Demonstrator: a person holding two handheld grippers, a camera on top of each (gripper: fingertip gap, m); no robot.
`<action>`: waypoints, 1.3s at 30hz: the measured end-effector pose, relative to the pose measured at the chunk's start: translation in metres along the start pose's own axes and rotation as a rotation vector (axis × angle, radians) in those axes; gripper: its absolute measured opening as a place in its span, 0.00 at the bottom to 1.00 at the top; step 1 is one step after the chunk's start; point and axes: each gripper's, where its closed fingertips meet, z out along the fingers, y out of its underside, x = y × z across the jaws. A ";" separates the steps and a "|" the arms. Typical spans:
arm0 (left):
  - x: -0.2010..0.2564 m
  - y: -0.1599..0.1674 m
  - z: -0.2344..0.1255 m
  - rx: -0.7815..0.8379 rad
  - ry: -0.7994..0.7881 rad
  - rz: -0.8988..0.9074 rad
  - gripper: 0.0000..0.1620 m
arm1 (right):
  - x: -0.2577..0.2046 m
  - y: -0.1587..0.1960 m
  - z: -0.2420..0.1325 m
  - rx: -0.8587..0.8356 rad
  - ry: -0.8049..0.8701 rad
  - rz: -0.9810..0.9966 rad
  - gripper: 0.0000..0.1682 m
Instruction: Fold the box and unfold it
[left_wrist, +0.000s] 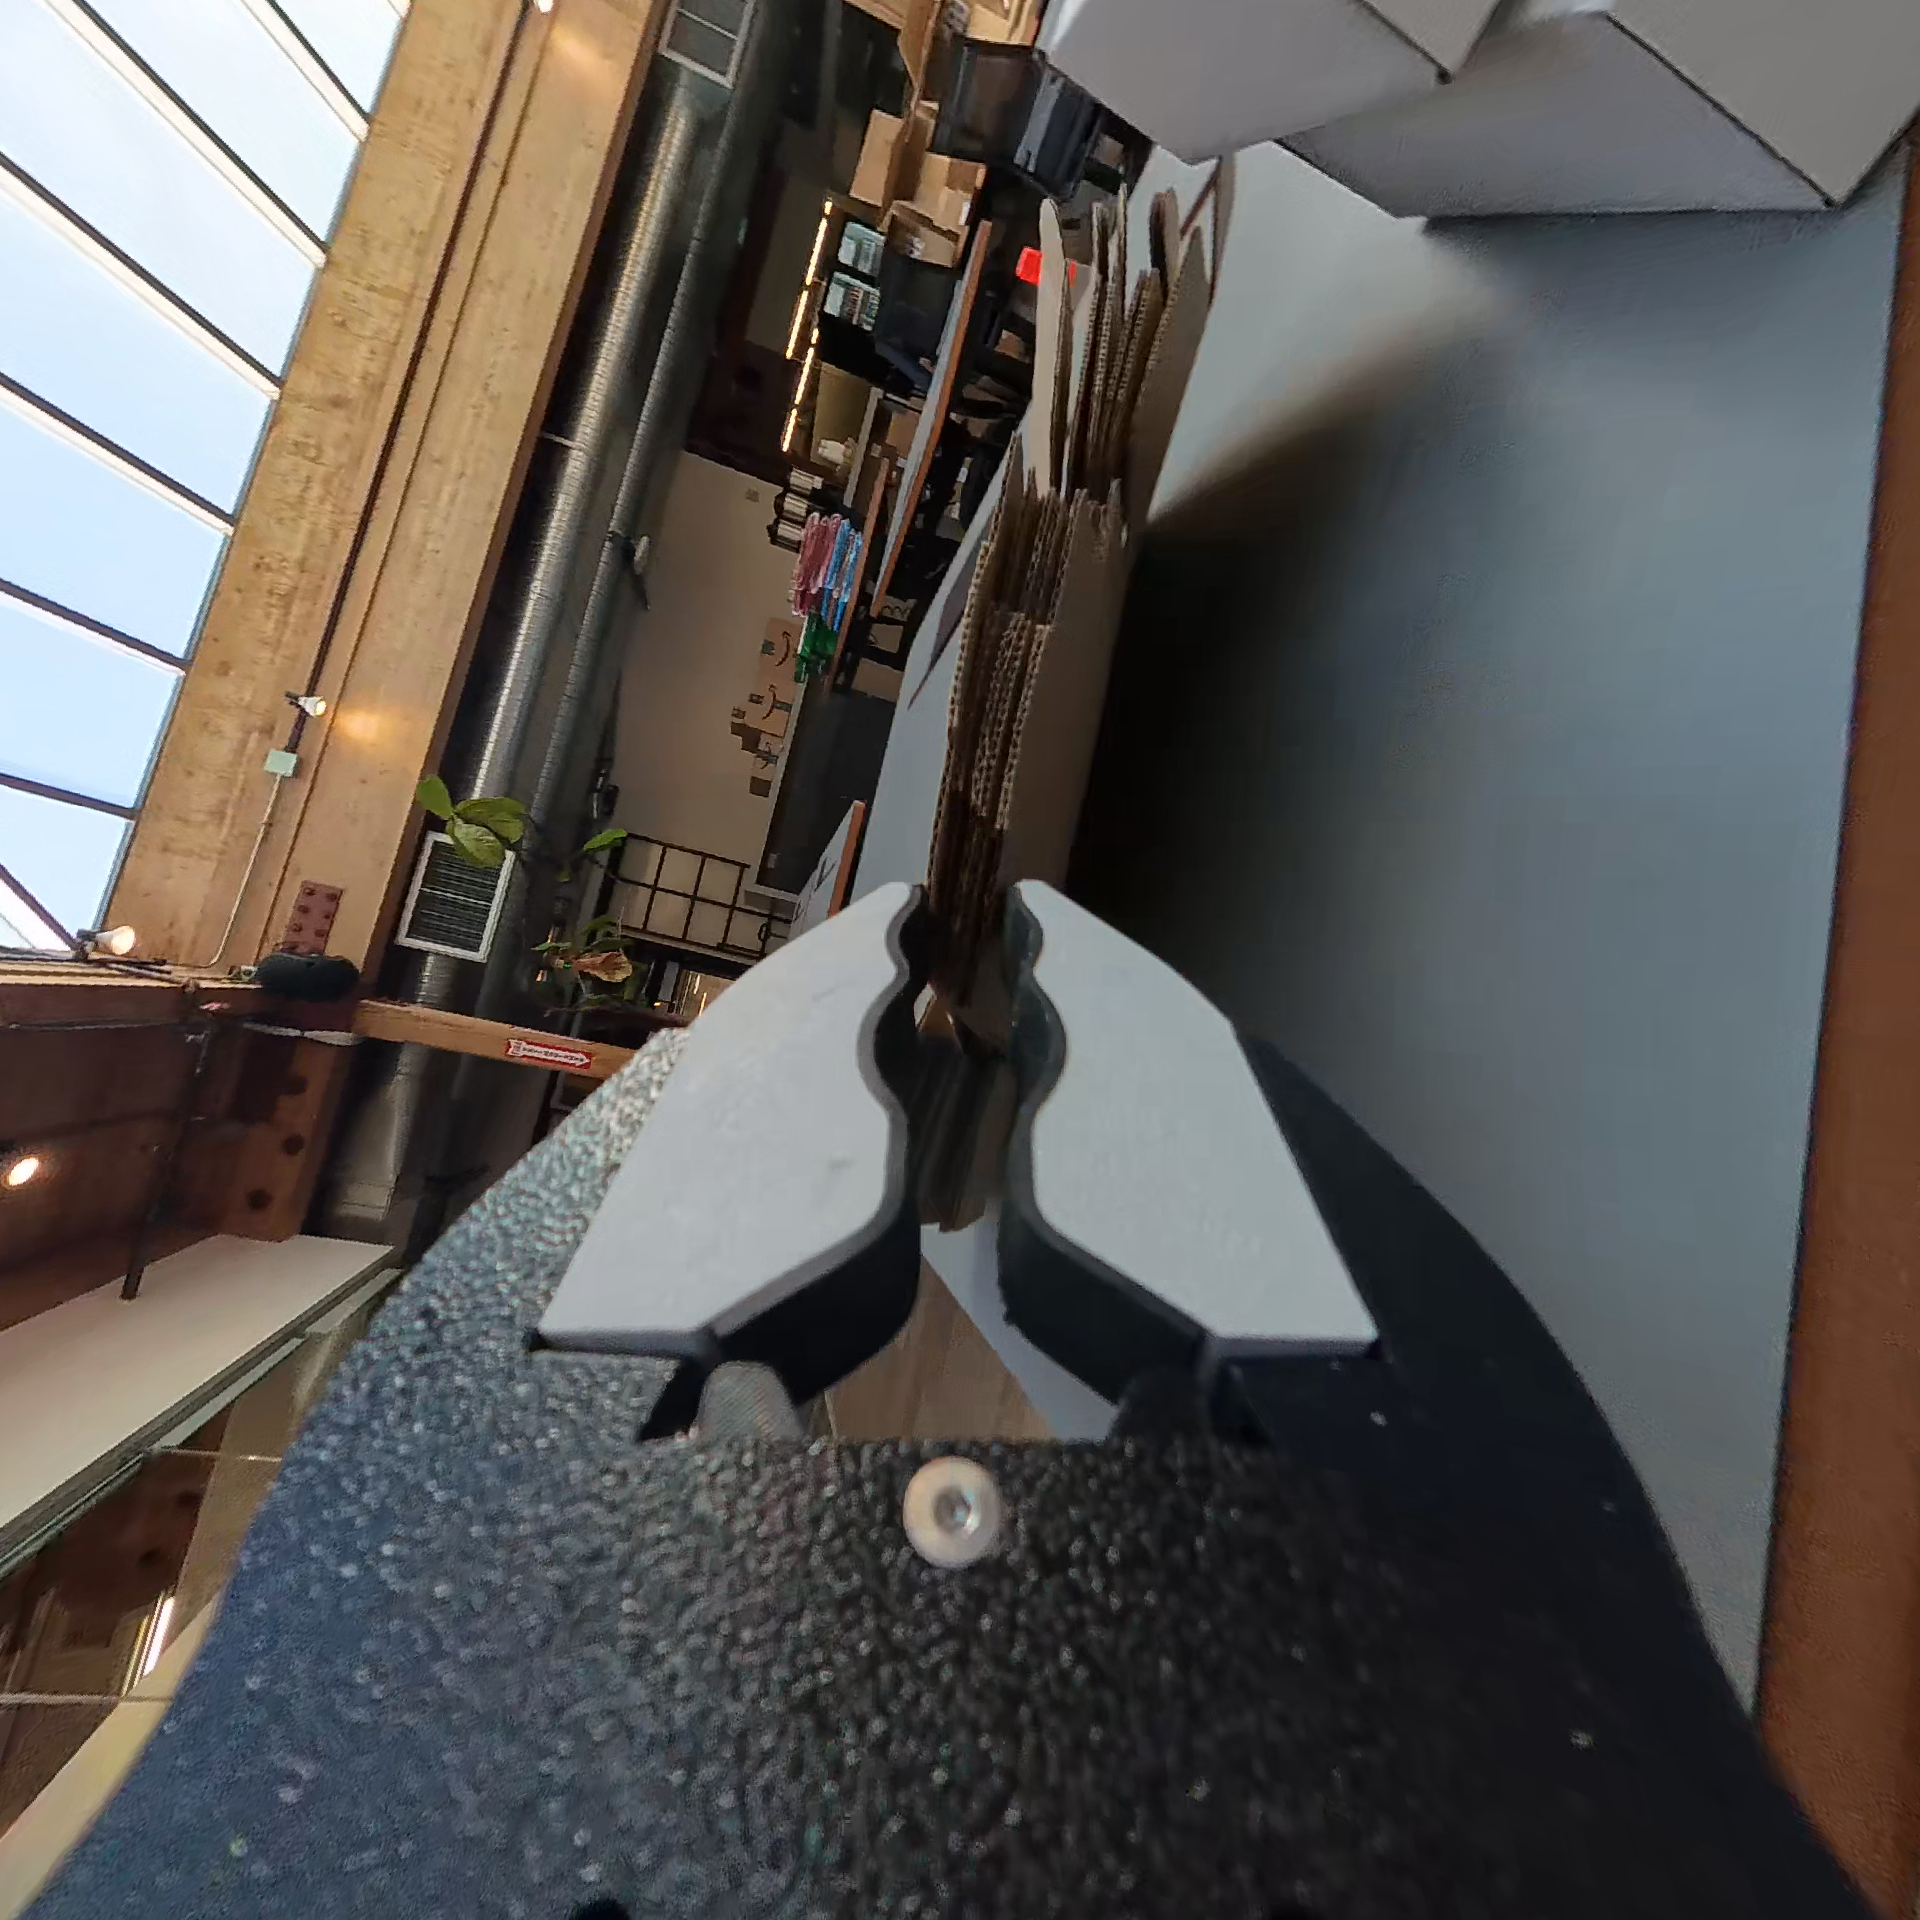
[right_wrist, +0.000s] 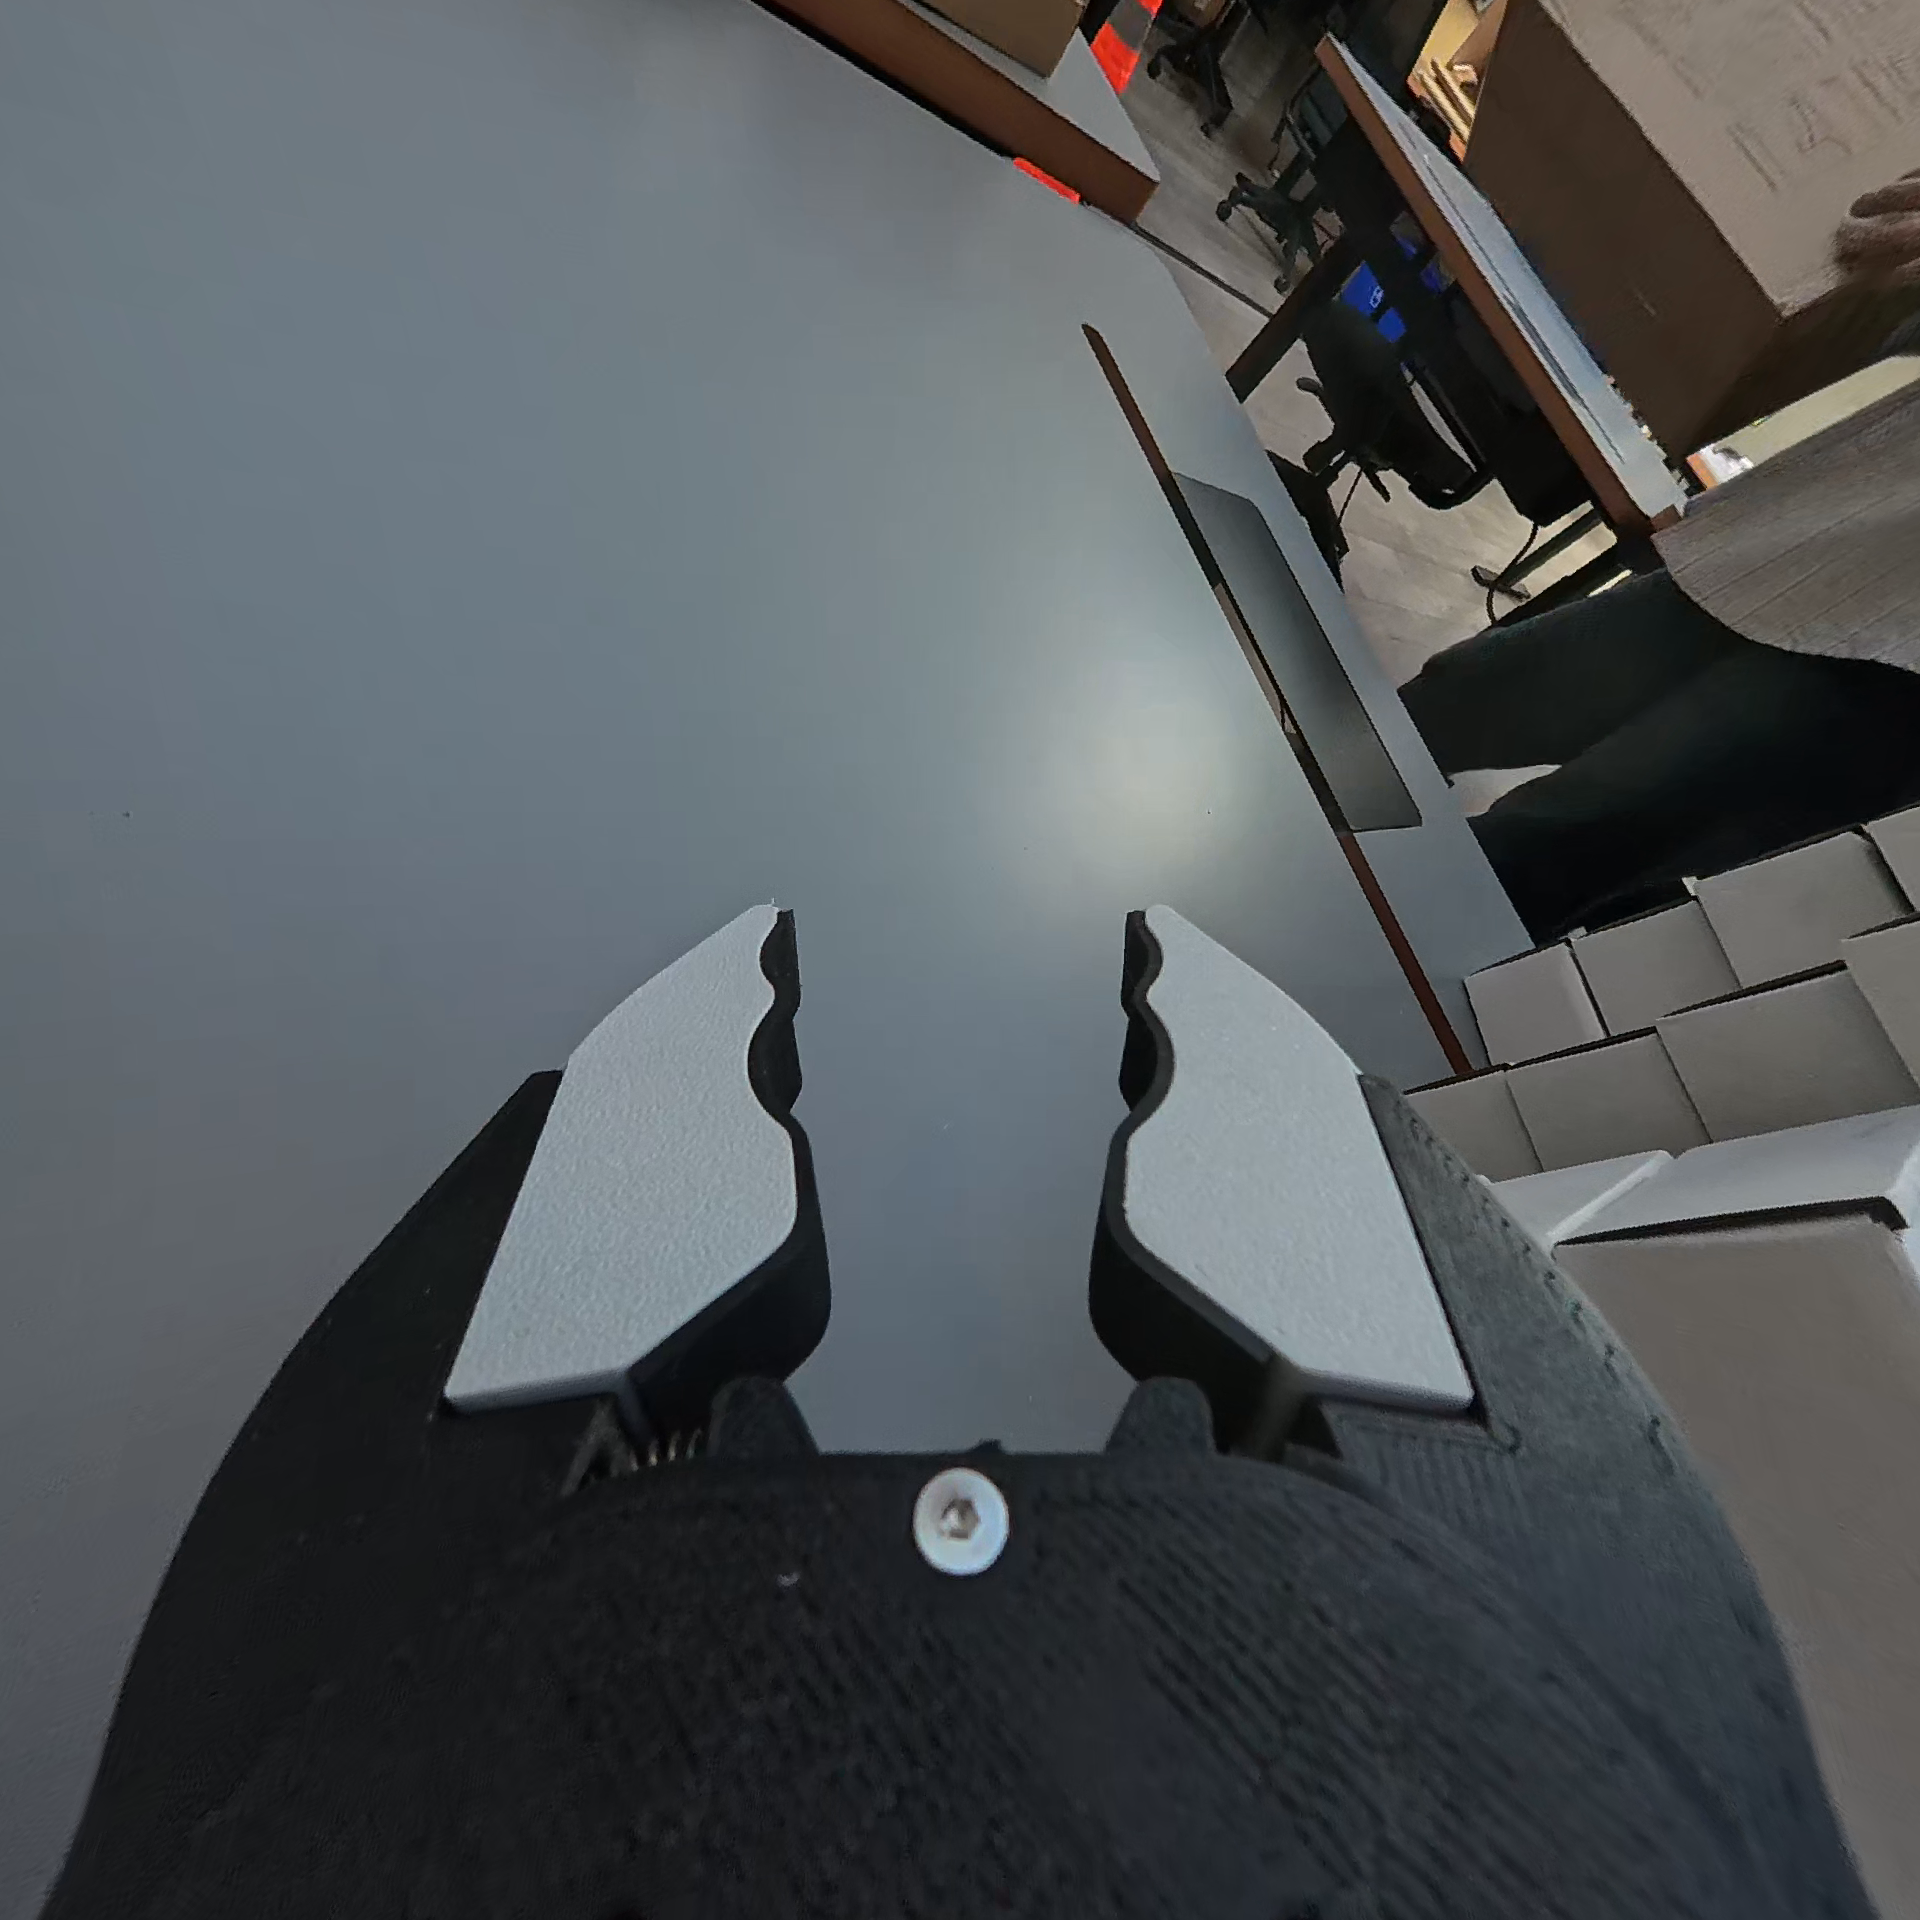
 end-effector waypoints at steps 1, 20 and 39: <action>-0.015 -0.004 -0.010 0.004 -0.026 0.002 0.08 | 0.000 0.000 -0.001 0.004 -0.002 0.005 0.36; 0.008 -0.085 -0.111 0.204 0.134 -0.046 0.02 | -0.023 -0.023 0.001 0.098 -0.027 0.005 0.36; 0.107 -0.169 -0.367 0.464 0.341 0.091 0.02 | -0.062 -0.009 -0.009 0.058 -0.113 -0.010 0.36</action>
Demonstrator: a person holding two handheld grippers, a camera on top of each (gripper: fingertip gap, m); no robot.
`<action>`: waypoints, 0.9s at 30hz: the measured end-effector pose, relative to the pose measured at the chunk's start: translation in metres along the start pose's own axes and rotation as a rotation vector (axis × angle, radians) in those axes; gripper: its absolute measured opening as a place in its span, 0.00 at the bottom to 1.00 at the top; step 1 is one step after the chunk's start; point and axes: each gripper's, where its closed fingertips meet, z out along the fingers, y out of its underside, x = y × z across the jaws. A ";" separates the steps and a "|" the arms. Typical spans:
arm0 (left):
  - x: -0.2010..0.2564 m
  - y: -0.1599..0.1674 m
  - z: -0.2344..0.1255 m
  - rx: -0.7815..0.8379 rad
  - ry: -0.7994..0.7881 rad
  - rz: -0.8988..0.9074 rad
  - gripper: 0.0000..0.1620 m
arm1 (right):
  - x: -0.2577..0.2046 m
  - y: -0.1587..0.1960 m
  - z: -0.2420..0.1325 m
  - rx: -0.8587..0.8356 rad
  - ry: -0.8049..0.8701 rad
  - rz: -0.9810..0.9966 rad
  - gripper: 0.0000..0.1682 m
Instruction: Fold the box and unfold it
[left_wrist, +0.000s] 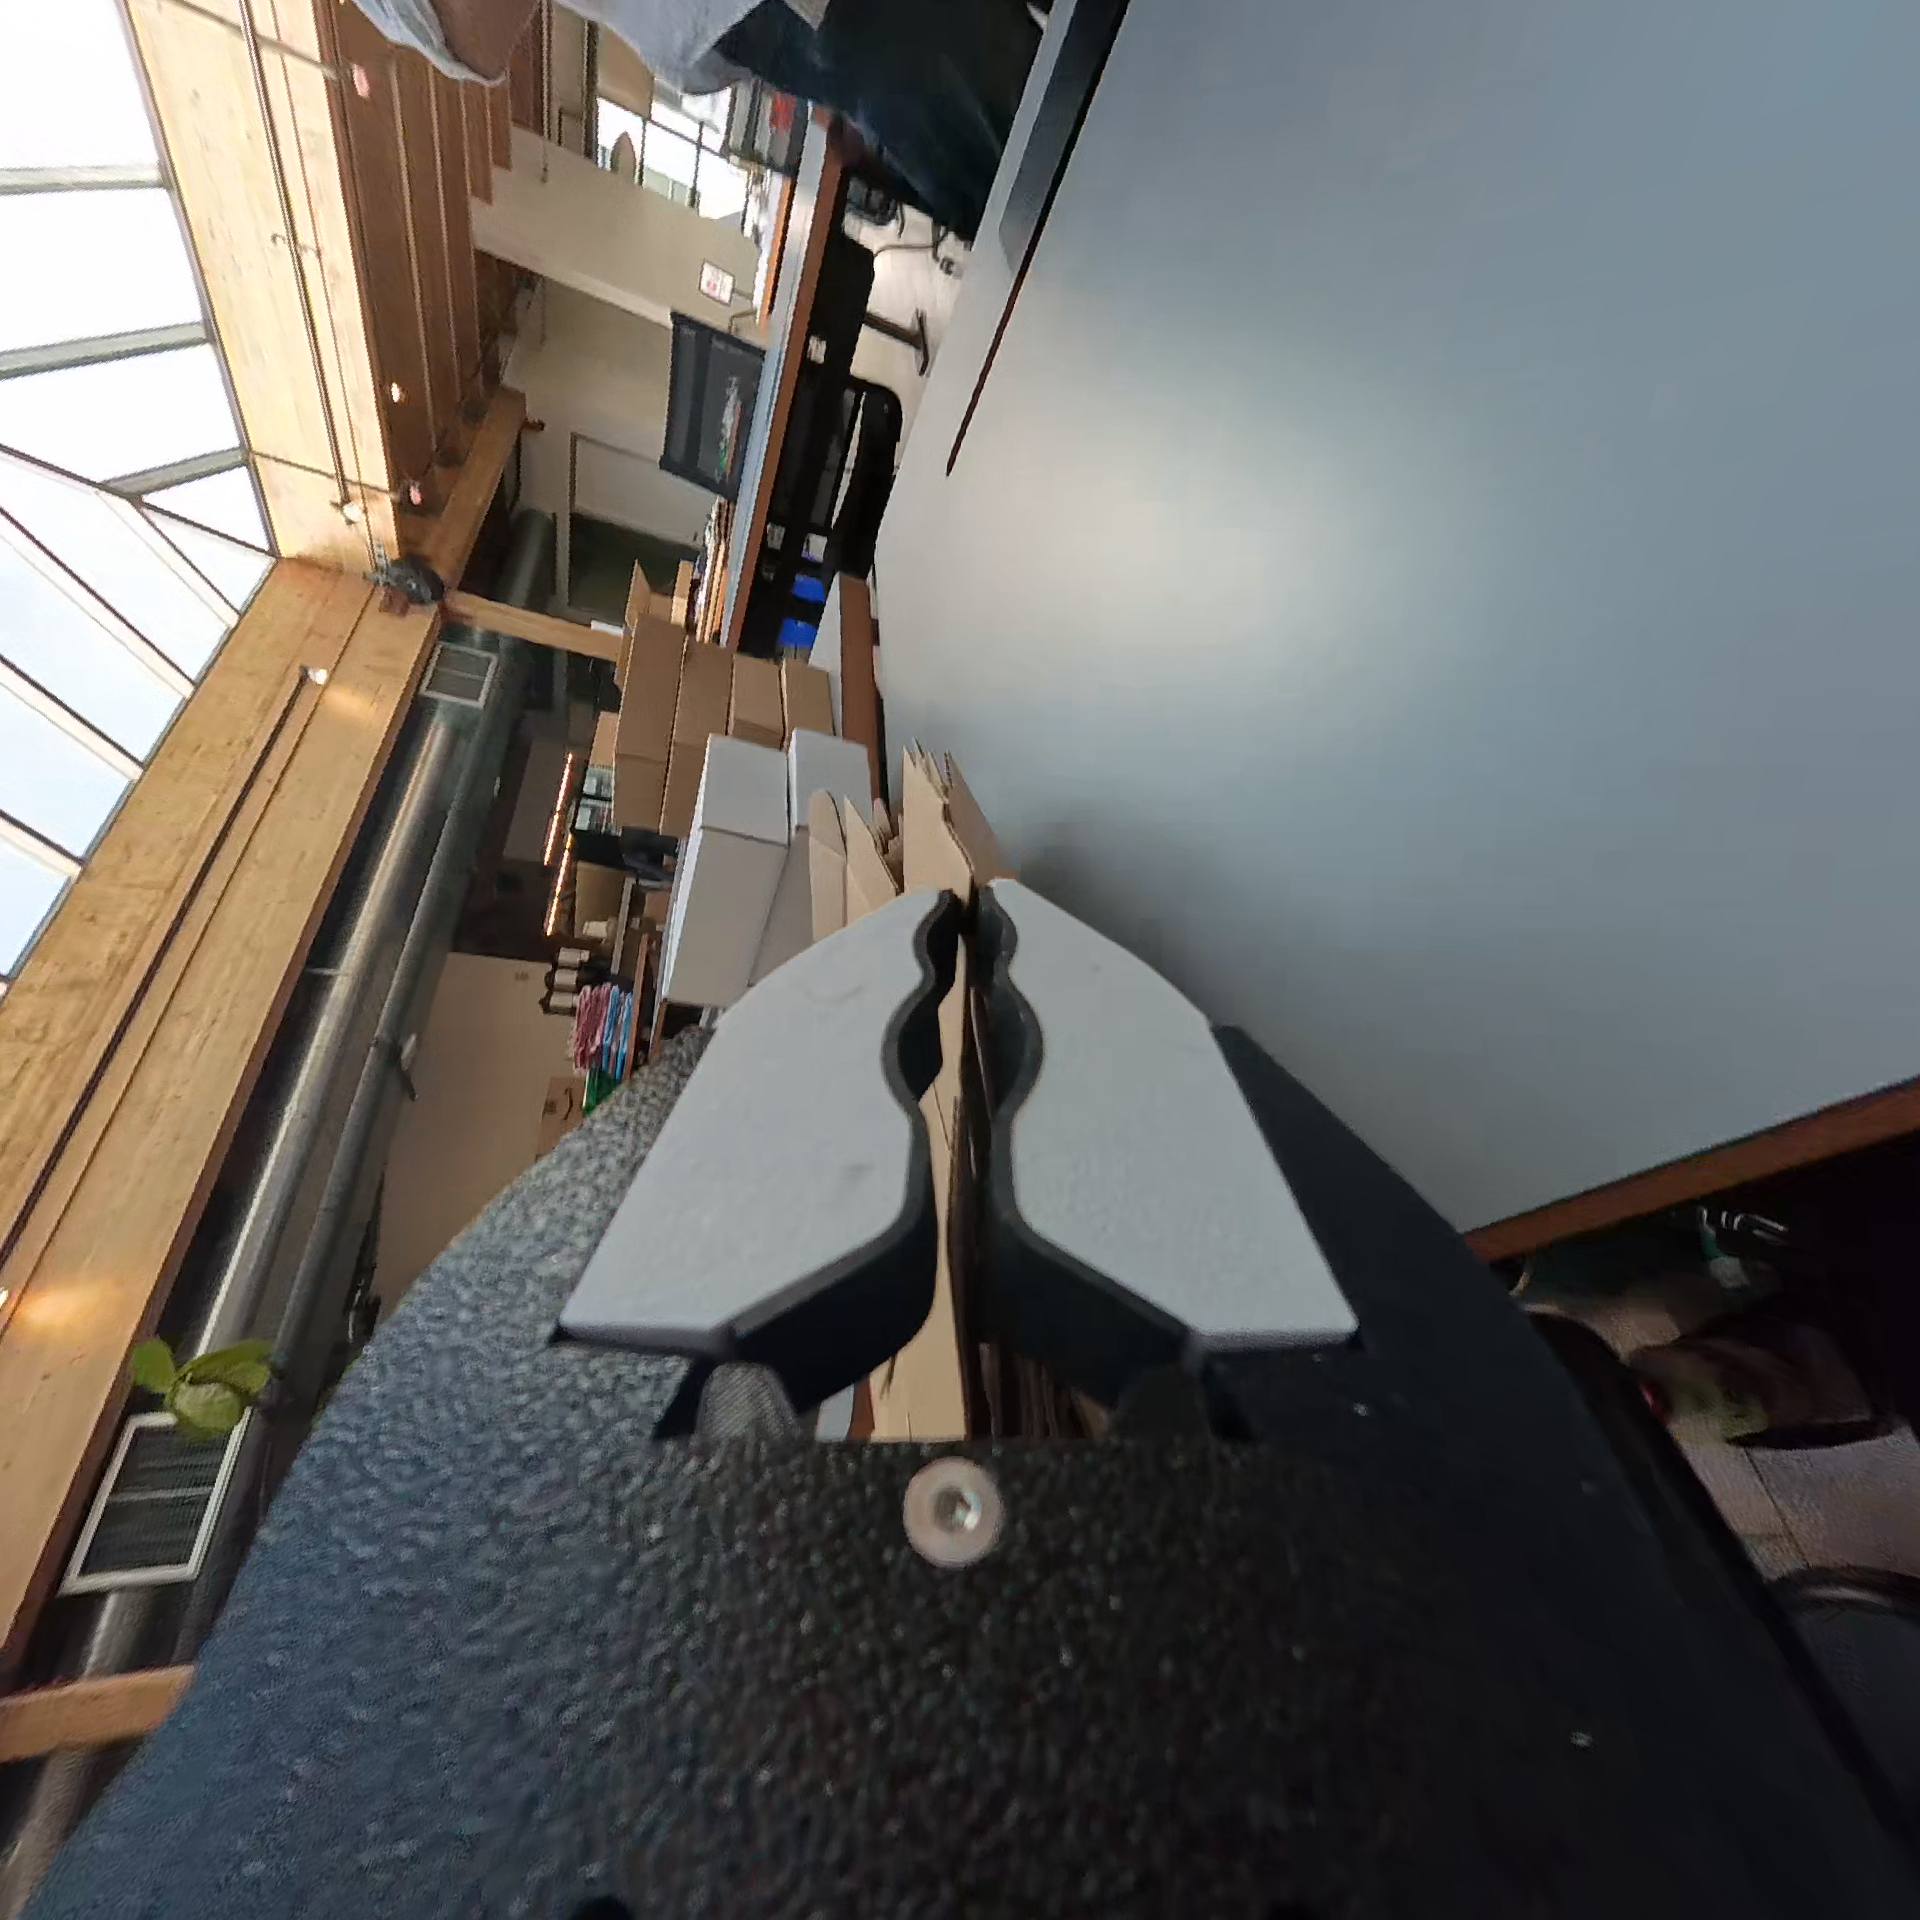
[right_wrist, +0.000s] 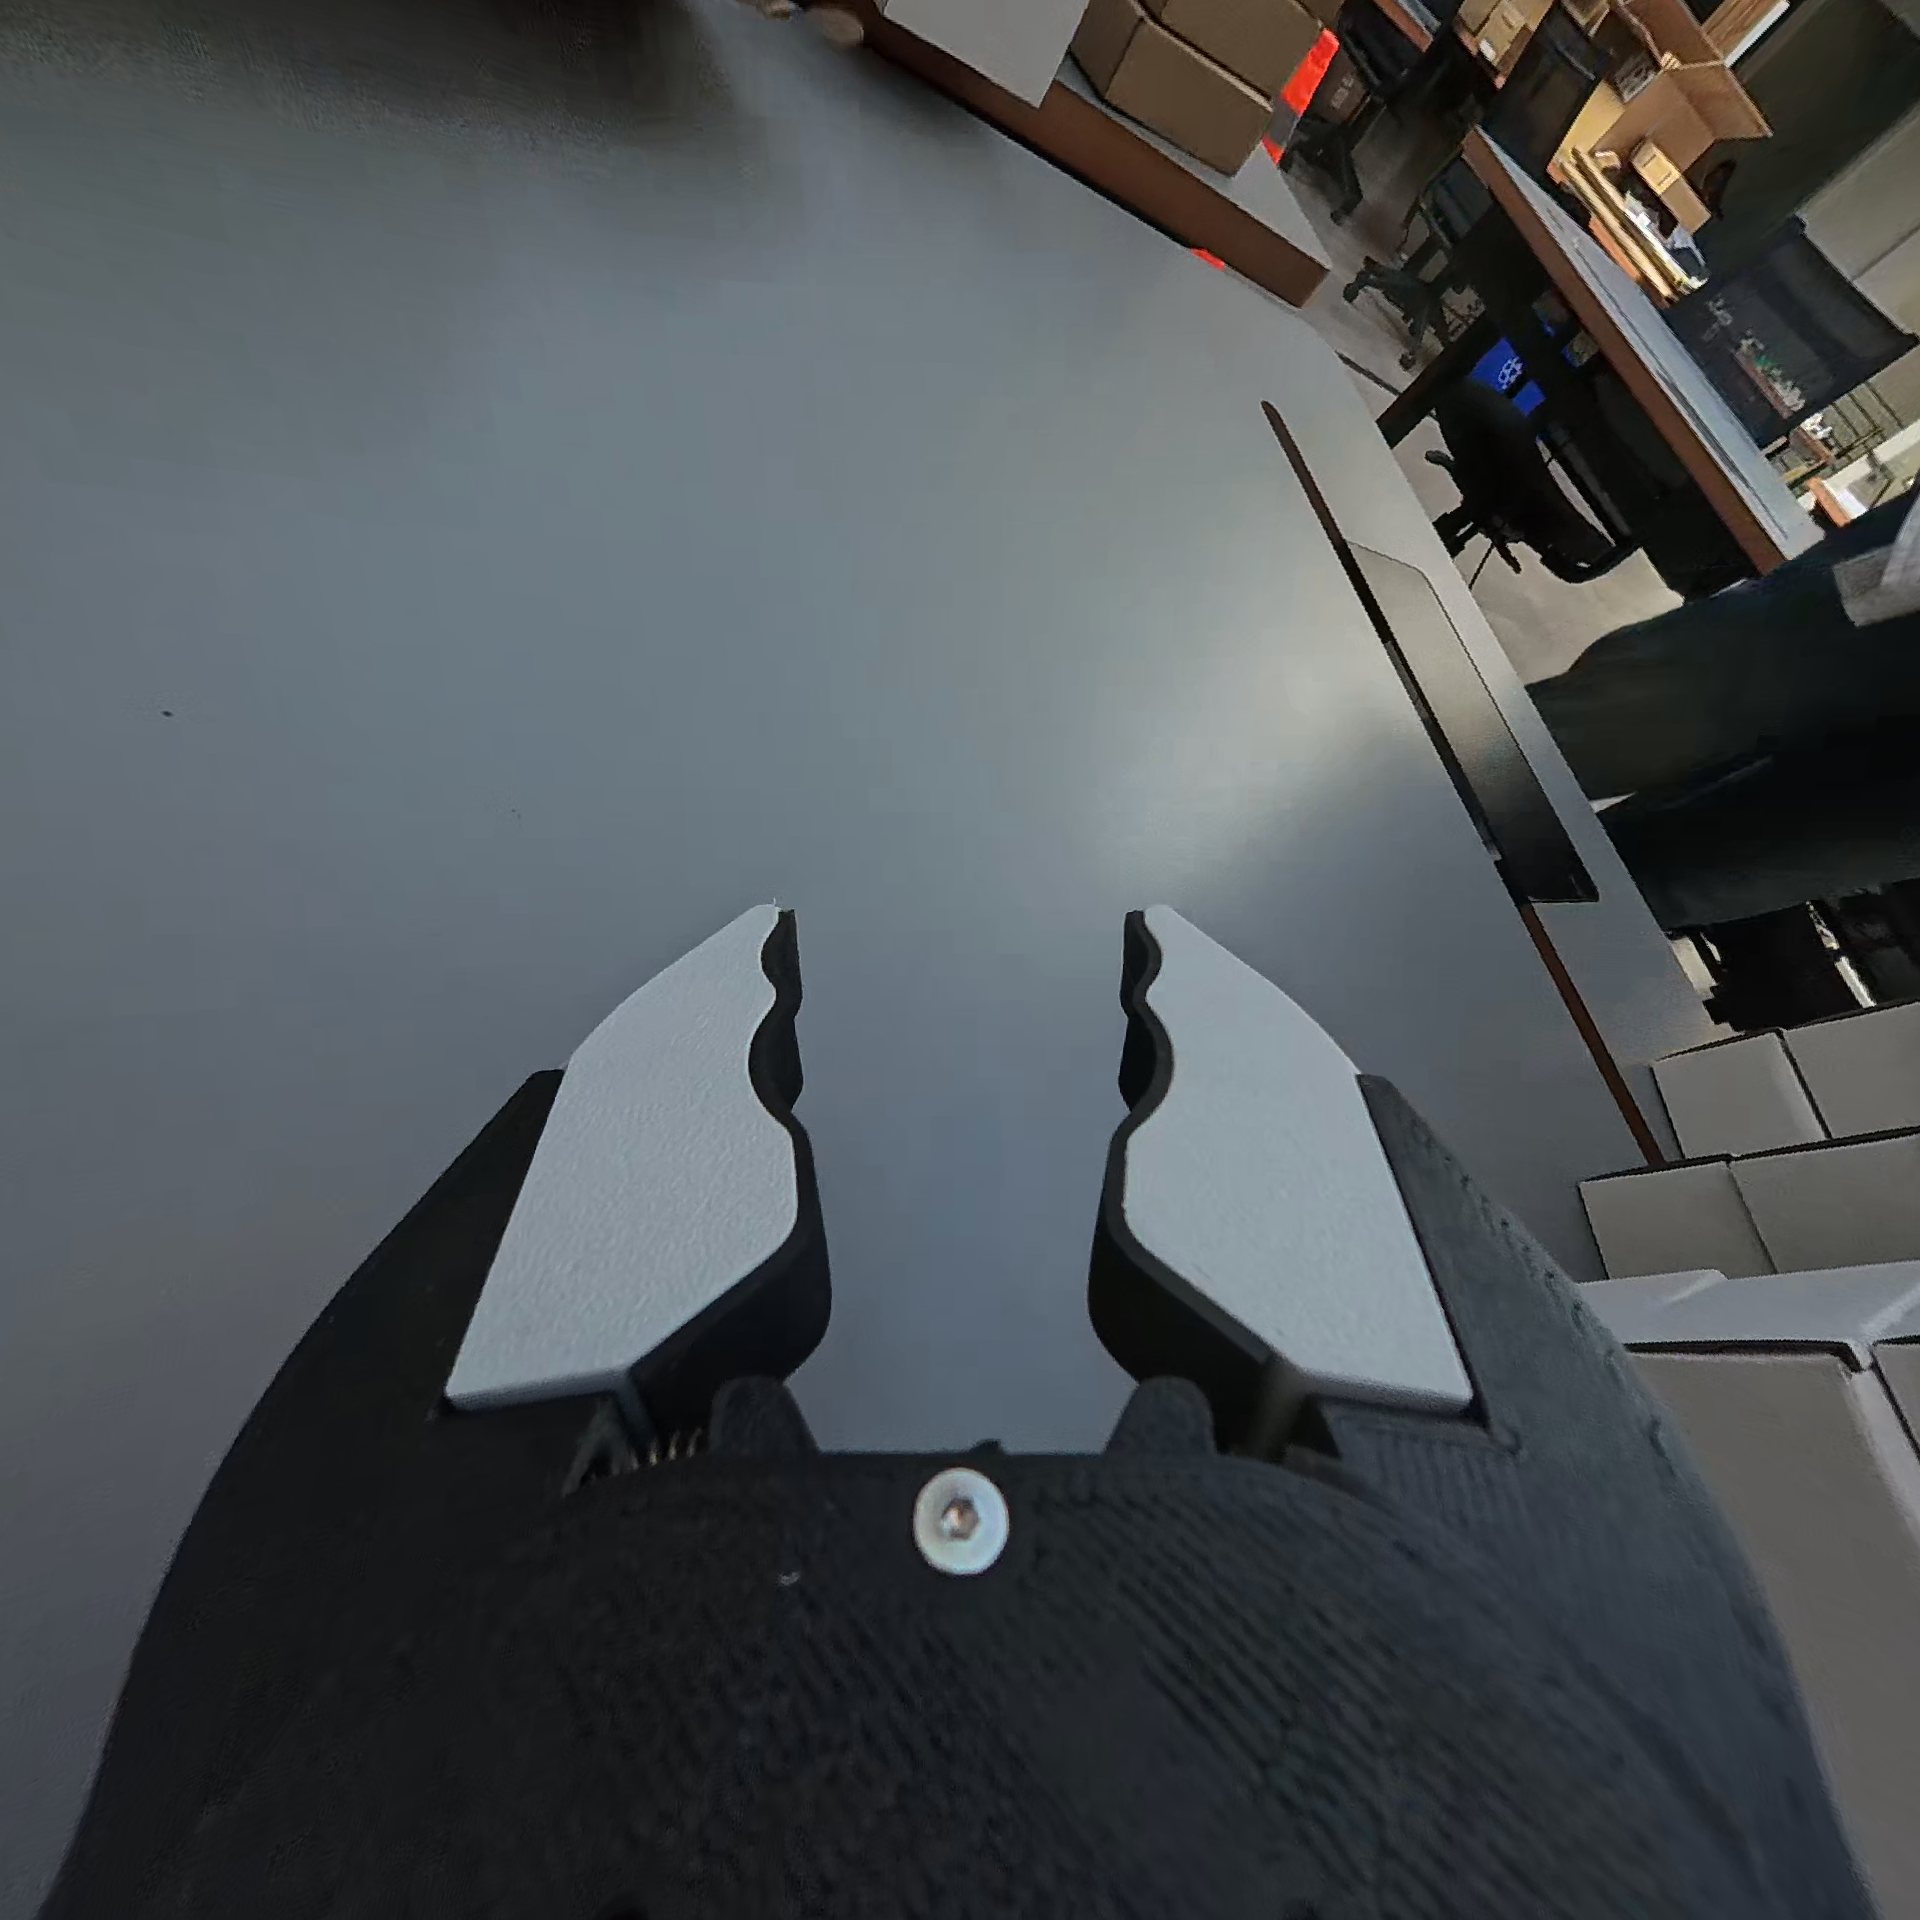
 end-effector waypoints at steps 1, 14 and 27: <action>0.008 -0.014 -0.004 0.053 0.019 0.000 0.02 | -0.001 -0.003 0.001 0.011 -0.002 0.006 0.36; 0.102 -0.073 0.035 0.393 0.351 0.053 0.03 | -0.007 0.011 -0.013 -0.021 0.025 0.058 0.35; 0.089 -0.119 0.146 0.642 0.630 -0.025 0.02 | 0.000 0.024 -0.026 -0.046 0.075 0.140 0.35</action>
